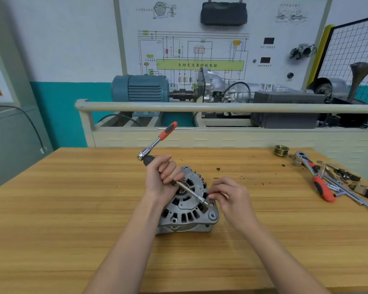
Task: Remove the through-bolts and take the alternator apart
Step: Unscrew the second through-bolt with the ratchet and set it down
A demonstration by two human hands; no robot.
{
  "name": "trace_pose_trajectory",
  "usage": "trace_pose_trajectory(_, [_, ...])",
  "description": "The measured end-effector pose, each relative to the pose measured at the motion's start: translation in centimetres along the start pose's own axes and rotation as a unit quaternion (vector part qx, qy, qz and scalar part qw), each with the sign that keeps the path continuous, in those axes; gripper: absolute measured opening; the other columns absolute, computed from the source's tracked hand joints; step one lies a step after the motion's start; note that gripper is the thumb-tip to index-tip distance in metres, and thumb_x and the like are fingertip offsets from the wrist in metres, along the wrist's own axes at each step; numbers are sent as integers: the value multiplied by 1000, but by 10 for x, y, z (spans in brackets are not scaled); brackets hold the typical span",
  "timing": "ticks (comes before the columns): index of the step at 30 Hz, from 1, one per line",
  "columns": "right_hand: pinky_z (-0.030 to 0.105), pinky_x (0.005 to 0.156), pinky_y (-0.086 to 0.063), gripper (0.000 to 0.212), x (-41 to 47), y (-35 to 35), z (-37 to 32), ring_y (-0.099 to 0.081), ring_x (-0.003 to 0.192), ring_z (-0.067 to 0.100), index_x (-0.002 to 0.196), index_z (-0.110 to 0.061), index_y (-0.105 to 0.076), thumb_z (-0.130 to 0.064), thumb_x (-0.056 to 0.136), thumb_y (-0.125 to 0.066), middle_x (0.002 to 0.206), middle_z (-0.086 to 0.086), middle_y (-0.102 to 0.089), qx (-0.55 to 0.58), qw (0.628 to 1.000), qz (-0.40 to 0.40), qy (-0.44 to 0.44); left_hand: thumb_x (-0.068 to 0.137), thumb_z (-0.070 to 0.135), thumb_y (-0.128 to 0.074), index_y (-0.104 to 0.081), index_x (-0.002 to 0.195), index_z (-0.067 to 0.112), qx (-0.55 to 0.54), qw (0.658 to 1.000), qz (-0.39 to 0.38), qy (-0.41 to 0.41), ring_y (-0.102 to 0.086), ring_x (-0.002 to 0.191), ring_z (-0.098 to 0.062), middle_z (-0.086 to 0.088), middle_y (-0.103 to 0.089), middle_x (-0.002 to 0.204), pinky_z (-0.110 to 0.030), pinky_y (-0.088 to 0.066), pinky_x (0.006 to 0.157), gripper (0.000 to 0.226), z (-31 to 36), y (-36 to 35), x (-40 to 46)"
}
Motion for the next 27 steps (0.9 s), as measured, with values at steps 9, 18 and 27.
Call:
trace_pose_trajectory(9, [6,79,-42,14,4,3,7,-57,87,-4,85,-13,-74,-1,80,-72,90,-15,-59,44,997,-57,29,79,11,-49,-36,37,20,-17,1000,0,0,-23,30,-4,9,-27,32,-17,-25,37,45,0,2,-1])
trace_pose_trajectory(18, [23,79,-49,11,-2,21,22,-59,91,12,98,-17,-70,-16,91,-61,97,-5,-62,134,976,1,-171,75,5,-55,-31,38,22,181,974,5,-136,-17,32,-7,7,-23,35,-18,-24,38,48,6,-48,-15])
trace_pose_trajectory(27, [18,69,-53,38,-27,-10,8,-66,80,-1,115,-26,-63,-25,79,-76,96,-13,-69,228,942,-66,-237,86,-9,-47,-33,43,13,294,937,19,-188,-19,34,-12,5,-26,37,-19,-23,40,50,-13,-81,-14])
Point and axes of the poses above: each hand's wrist, its own x-axis towards the middle knuckle, its own y-axis out of the back of the hand, z = x × y, the point moved 4 cm from there along x, towards the middle knuckle
